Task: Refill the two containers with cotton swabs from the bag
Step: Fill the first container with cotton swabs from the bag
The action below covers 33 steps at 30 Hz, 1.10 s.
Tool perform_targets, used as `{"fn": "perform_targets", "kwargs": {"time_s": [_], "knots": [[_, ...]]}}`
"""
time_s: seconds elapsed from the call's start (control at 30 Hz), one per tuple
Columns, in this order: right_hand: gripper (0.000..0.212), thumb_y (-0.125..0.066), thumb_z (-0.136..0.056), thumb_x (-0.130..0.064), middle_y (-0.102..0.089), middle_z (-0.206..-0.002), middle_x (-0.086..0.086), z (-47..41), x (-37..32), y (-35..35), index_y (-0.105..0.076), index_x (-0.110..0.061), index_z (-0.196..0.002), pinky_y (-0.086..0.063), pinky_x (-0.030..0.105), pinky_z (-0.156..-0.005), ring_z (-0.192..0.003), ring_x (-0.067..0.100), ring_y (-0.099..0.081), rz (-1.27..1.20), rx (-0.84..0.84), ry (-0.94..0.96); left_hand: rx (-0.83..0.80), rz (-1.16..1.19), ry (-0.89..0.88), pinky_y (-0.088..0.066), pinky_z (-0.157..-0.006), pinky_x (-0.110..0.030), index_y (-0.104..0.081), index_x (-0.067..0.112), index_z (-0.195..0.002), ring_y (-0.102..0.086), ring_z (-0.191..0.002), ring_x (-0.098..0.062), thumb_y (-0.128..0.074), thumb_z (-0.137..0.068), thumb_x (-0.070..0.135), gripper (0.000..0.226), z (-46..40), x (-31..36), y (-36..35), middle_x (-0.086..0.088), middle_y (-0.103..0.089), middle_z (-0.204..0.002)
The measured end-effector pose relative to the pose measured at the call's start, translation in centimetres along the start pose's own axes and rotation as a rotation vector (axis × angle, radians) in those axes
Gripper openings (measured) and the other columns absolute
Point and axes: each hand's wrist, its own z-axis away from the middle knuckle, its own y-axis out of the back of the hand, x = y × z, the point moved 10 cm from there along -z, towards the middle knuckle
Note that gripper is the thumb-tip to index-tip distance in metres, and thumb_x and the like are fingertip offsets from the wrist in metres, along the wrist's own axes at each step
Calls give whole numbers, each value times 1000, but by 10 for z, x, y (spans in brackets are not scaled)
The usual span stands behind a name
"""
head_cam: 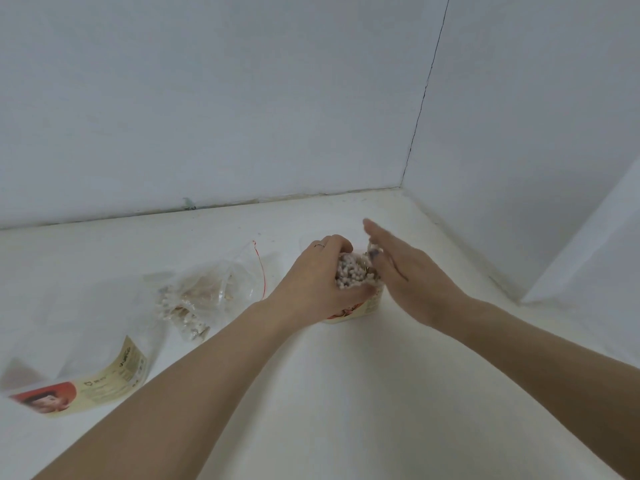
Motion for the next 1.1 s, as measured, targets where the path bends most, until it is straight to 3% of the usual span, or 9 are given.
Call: {"fn": "perform_targets", "kwargs": {"time_s": [0.13,0.33,0.43,0.53,0.7,0.8,0.87,1.0,1.1], "knots": [[47,-32,-108,-33,-42,-154,-14,5,2,23,-34,-32,-155,-25,24,-118,-141,1,-37,-189,164,-38,-3,-21,-2,-41,-86,-25,-48,21,-117,-44,-107,-12,-75,-80,53,56,-1,-1,0,9,-53,-112],[52,-23,-107,-41,-25,-163,-17,15,-8,-15,-33,-27,-156,-18,21,-122,-146,-5,-22,165,-12,144,-7,27,4,-44,-89,-28,-50,21,-117,-47,-108,-12,-74,-80,48,52,-1,0,0,7,-56,-113],[64,-13,-100,-44,-25,-164,-7,16,-12,-29,-33,-19,-156,-9,14,-120,-148,4,-24,319,14,225,-20,37,-2,-45,-93,-31,-49,22,-120,-48,-110,-12,-74,-78,39,51,-1,0,-1,7,-56,-116],[70,-9,-99,-47,-34,-161,-1,11,-7,-22,-40,-16,-153,-5,13,-120,-149,9,-25,375,94,178,-25,24,6,-46,-91,-31,-48,22,-121,-48,-108,-12,-75,-79,42,54,0,-1,0,7,-56,-116],[63,-13,-101,-53,-25,-163,-15,13,-2,-19,-32,-30,-156,-14,19,-122,-148,-3,-19,193,-19,170,-42,-6,-103,-47,-96,-33,-45,26,-135,-53,-115,-11,-72,-83,47,62,1,12,1,9,-56,-128],[46,-27,-108,-38,-38,-158,-13,16,6,1,-35,-34,-154,-24,21,-118,-144,-2,-31,-40,101,65,-31,-58,-148,-38,-105,-21,-32,24,-151,-44,-132,-8,-71,-88,48,77,2,20,5,7,-44,-149],[44,-31,-108,-32,-49,-149,-9,21,11,12,-40,-30,-151,-29,19,-111,-138,1,-41,-125,193,14,-27,-95,-173,-37,-106,-22,-32,21,-153,-43,-135,-10,-68,-90,47,77,3,25,5,6,-42,-152],[44,-32,-109,-28,-45,-152,-12,28,4,8,-43,-23,-151,-27,15,-116,-140,-4,-37,-43,160,117,-47,-215,-396,-44,-98,-36,-52,9,-137,-58,-113,-21,-58,-93,35,52,13,44,-4,1,-56,-136],[46,-31,-108,-32,-39,-157,-12,32,6,-3,-42,-21,-152,-27,20,-119,-143,-5,-33,48,121,202,-34,-276,-434,-40,-106,-35,-52,10,-142,-56,-120,-19,-54,-98,30,48,14,40,-10,2,-53,-146]]}}
